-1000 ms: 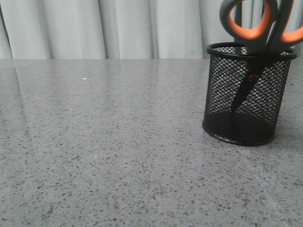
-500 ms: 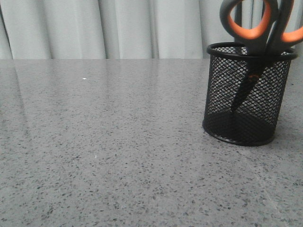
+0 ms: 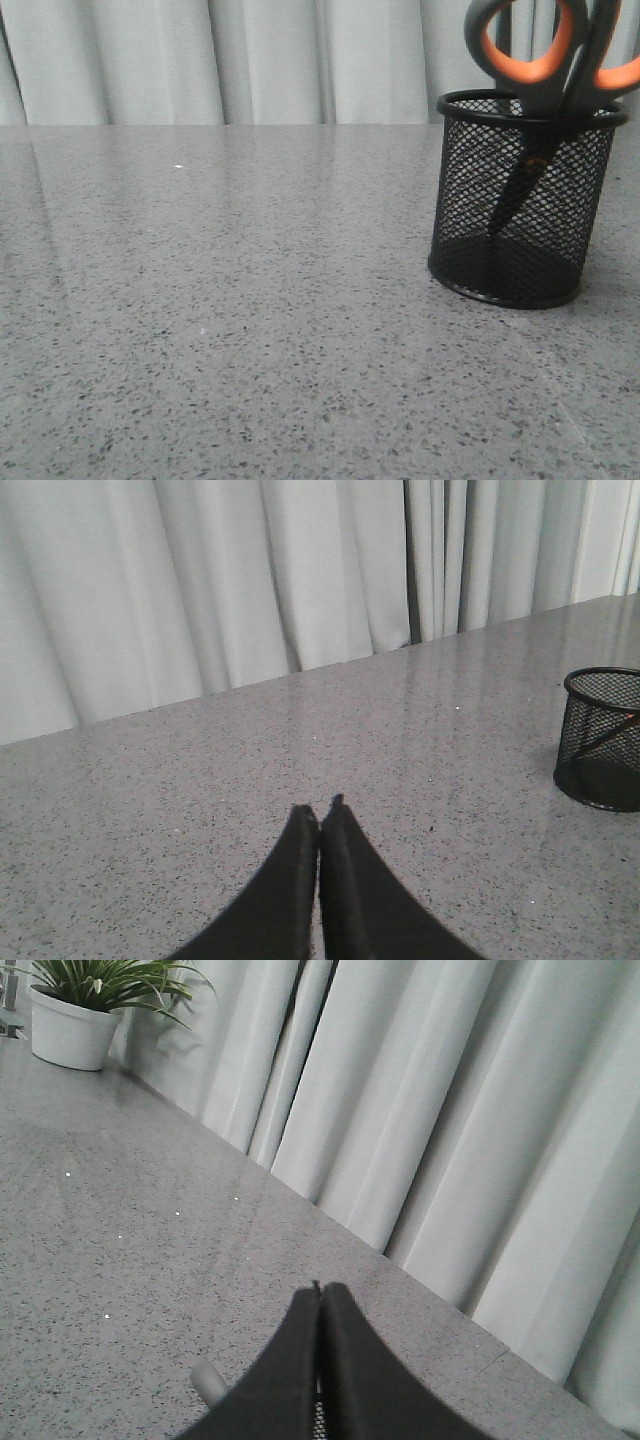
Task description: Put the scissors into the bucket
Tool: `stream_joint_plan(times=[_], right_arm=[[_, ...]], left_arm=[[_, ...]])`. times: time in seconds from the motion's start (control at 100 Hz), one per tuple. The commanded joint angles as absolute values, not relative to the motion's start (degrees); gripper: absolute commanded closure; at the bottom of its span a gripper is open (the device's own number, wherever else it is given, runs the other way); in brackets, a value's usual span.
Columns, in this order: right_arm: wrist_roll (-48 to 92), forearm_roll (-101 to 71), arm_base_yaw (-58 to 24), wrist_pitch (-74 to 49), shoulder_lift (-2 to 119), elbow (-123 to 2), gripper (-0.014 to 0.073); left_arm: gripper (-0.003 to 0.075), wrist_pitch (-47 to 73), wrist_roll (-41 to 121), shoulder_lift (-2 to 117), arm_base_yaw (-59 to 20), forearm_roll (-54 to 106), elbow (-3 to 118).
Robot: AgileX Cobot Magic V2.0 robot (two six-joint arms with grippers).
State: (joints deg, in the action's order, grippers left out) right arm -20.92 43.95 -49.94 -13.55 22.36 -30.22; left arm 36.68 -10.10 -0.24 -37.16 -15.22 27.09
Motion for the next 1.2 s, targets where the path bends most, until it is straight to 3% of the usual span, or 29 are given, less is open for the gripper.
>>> stream_joint_plan(times=[0.0,0.13,0.33,0.57,0.72,1.19], right_arm=[[-21.21,45.06,-49.84,-9.81,22.5,-32.05,0.0638],[-21.21,45.06,-49.84,-9.81,22.5,-32.05,0.0638],[-21.21,45.06,-49.84,-9.81,22.5,-32.05,0.0638],[-21.21,45.06,-49.84,-9.92,22.5,-32.05,0.0638],[-21.21,45.06,-49.84,-9.92,22.5,-32.05,0.0638],[-21.21,45.06,-49.84,-9.92,22.6,-32.05,0.0638]], left_arm=[[0.0741,32.78,-10.09,-0.26,-37.51,-17.83,28.21],[0.0741,33.05,-10.09,-0.26,-35.59,-23.03,28.21],[0.0741,30.44,-5.13,-0.26,-26.58,-11.07,26.95],[0.0741,11.44,0.0,-0.26,-10.83,1.96,14.77],[0.0741,7.52,-4.36,-0.78,-2.85,4.6,8.26],[0.0741,13.56,-4.37,-1.67,-0.58,-2.68,-1.52]])
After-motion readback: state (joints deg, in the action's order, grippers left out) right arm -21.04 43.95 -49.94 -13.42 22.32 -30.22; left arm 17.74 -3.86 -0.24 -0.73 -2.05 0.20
